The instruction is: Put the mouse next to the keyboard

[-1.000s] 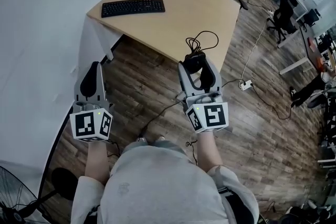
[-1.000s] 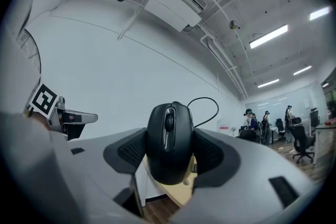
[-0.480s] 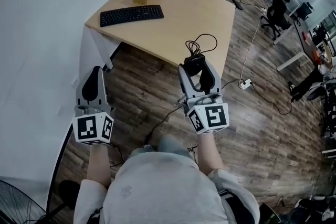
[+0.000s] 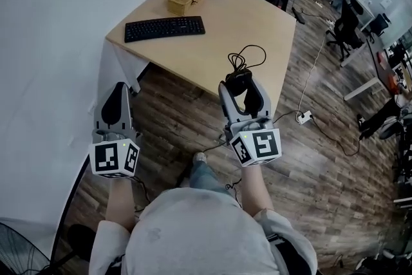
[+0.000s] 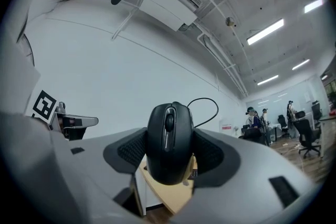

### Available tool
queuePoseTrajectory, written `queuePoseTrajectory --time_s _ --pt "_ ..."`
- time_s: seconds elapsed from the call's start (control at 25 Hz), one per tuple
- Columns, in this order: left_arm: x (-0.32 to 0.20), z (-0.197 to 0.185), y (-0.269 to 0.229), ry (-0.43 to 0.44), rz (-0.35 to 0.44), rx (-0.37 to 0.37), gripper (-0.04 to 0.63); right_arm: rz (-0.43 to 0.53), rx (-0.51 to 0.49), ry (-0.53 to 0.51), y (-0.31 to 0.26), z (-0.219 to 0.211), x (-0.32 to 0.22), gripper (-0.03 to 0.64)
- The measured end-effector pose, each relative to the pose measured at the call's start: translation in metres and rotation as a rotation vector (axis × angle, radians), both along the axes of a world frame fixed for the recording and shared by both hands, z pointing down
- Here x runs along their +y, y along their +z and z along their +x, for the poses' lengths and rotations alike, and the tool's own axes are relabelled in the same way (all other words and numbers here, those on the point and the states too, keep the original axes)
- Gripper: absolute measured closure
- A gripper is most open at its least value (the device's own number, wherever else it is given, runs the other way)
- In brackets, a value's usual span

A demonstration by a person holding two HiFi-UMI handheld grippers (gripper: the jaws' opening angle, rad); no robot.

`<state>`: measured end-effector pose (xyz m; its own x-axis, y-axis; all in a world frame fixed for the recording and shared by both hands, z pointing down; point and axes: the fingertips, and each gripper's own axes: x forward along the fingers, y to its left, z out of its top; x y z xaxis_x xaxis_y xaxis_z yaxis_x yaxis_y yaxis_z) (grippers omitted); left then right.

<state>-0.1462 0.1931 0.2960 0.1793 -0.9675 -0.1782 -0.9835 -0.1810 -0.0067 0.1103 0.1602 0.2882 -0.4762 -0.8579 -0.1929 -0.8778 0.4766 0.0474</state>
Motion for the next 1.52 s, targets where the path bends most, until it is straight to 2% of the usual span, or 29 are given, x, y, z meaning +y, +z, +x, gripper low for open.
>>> queuePoseTrajectory --time_s 0.6,0.84,1.52 --pt "-0.122 0.063 -0.011 -0.07 0.024 0.011 0.574 0.013 0.027 -0.102 -0.006 0.045 -0.139 0.359" --pt "-0.151 0.084 -0.007 -0.09 0.024 0.009 0.574 0.006 0.017 -0.124 -0.003 0.065 -0.177 0.359" --pt "-0.199 0.081 0.003 -0.102 -0.004 -0.002 0.574 -0.042 -0.006 -0.113 0.017 0.069 -0.229 0.359"
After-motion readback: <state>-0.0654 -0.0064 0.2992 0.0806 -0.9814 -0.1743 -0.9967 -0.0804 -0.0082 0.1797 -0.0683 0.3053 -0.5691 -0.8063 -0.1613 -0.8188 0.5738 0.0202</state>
